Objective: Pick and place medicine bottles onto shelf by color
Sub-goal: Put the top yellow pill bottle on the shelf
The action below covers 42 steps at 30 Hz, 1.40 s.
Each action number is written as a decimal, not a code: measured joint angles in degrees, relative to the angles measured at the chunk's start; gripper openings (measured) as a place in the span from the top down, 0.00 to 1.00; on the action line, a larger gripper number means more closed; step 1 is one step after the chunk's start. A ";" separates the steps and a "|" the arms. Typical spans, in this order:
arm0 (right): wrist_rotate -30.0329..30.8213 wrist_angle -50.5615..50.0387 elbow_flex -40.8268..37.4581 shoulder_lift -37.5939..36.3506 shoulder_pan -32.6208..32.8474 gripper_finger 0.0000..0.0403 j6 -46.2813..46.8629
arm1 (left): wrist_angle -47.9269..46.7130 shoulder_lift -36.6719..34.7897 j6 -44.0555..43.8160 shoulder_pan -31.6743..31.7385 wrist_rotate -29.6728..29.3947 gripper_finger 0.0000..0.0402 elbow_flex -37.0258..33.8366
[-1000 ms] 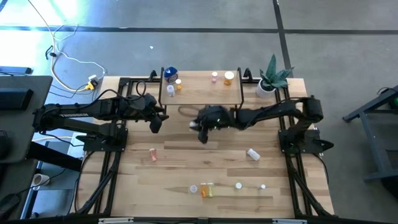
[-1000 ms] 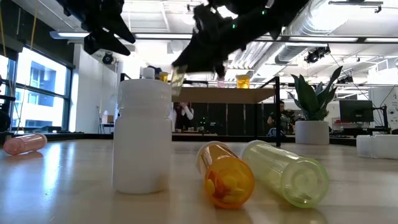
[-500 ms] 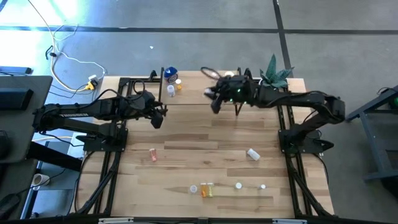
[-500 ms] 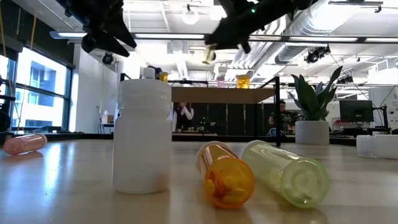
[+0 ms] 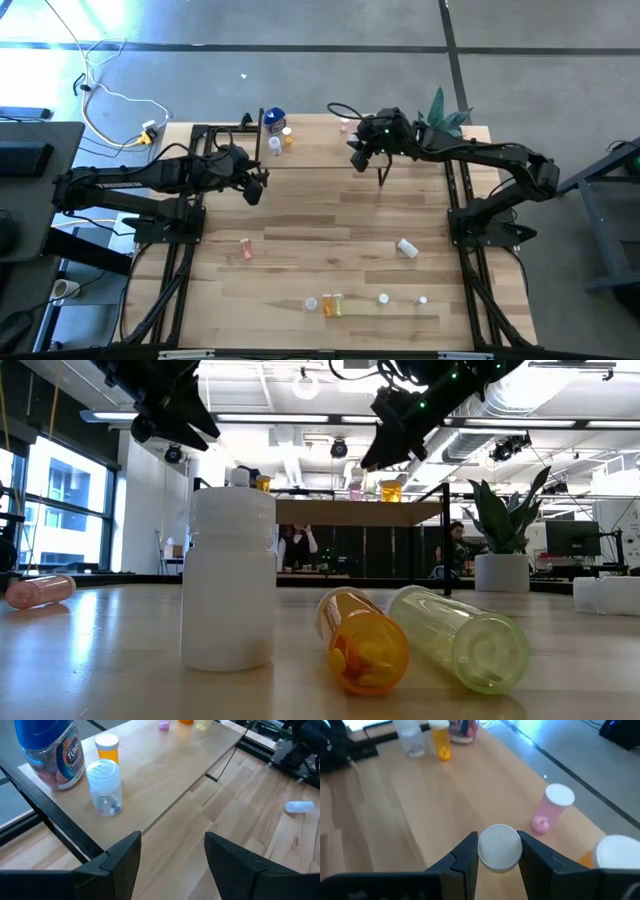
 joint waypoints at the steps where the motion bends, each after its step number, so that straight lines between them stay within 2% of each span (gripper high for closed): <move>1: 0.04 -0.61 0.00 -0.04 0.00 0.74 -0.34 | 0.00 0.00 0.00 0.00 0.00 0.49 0.00; 16: 0.56 -6.52 0.00 -0.04 -0.81 0.74 -0.92 | -0.02 0.00 0.00 0.00 -0.44 0.49 0.00; 29: 0.58 -6.93 0.00 -0.04 -0.83 0.74 0.76 | -0.71 0.00 -0.02 0.00 0.55 0.49 0.00; 42: 1.19 -8.03 0.65 -0.50 -0.79 0.49 3.74 | -3.58 0.00 -3.48 0.00 11.36 0.48 0.00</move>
